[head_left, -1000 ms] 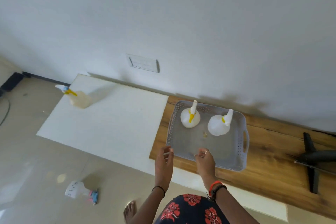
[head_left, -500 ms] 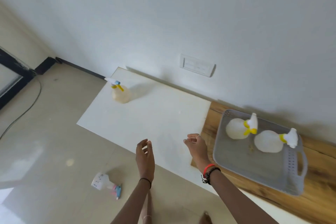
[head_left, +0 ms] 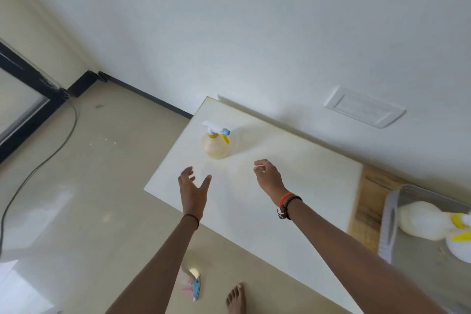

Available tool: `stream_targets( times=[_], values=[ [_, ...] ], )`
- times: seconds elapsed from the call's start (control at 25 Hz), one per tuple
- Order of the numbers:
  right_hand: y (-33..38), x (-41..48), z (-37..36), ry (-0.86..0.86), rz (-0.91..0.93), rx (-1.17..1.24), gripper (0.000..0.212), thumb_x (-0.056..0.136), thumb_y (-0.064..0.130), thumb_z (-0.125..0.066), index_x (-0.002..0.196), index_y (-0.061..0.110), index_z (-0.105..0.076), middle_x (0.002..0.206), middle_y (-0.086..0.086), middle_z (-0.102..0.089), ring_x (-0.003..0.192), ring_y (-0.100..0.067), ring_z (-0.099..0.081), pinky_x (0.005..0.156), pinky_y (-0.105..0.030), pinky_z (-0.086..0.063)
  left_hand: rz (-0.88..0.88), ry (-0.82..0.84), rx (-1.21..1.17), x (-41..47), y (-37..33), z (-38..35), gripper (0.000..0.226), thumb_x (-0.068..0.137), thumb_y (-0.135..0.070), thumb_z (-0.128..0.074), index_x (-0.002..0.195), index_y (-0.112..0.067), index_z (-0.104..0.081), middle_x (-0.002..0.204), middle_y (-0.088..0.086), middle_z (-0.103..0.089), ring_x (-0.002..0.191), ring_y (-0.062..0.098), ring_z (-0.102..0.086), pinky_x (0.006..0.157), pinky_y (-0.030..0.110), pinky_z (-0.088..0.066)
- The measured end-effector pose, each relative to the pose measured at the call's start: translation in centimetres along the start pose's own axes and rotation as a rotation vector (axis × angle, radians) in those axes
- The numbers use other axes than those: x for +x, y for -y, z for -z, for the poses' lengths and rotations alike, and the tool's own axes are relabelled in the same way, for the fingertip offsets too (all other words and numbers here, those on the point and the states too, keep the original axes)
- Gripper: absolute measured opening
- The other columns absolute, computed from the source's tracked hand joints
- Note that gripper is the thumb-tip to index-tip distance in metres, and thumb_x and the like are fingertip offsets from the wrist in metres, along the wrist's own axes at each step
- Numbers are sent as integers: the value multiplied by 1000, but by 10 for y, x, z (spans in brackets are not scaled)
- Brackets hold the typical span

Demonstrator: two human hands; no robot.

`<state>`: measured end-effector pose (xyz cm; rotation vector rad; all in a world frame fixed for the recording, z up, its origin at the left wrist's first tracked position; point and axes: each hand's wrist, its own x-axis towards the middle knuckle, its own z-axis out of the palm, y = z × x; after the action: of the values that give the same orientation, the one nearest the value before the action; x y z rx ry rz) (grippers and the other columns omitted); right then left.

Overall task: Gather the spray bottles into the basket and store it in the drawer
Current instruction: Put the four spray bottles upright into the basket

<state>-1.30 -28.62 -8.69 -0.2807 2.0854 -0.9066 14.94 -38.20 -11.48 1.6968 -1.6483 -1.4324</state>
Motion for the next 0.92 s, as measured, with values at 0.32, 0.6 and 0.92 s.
stream_targets(
  times=[0.32, 0.6, 0.92],
  values=[
    [58, 68, -52, 218, 44, -100, 70, 87, -5, -26, 151, 24, -24, 144, -8, -43, 114, -22, -54, 78, -21, -43, -117, 269, 121, 85, -6, -27, 106, 70, -14, -84, 151, -13, -16, 158, 3, -23, 143, 18, -28, 103, 17, -26],
    [58, 76, -59, 229, 68, -62, 74, 86, -10, -26, 151, 25, -25, 151, -5, -37, 107, -16, -44, 63, -15, -38, -176, 197, 92, 103, -8, -46, 94, 66, -1, -83, 143, -8, -30, 145, 9, -37, 135, 26, -38, 108, 37, -40],
    [33, 61, -42, 200, 10, 35, 63, 91, -7, -33, 147, 19, -35, 143, -7, -44, 115, -18, -49, 85, -22, -40, -212, 181, 104, 78, -8, -60, 89, 61, -15, -88, 135, -13, -38, 134, 4, -44, 114, 10, -39, 90, 21, -37]
  ],
)
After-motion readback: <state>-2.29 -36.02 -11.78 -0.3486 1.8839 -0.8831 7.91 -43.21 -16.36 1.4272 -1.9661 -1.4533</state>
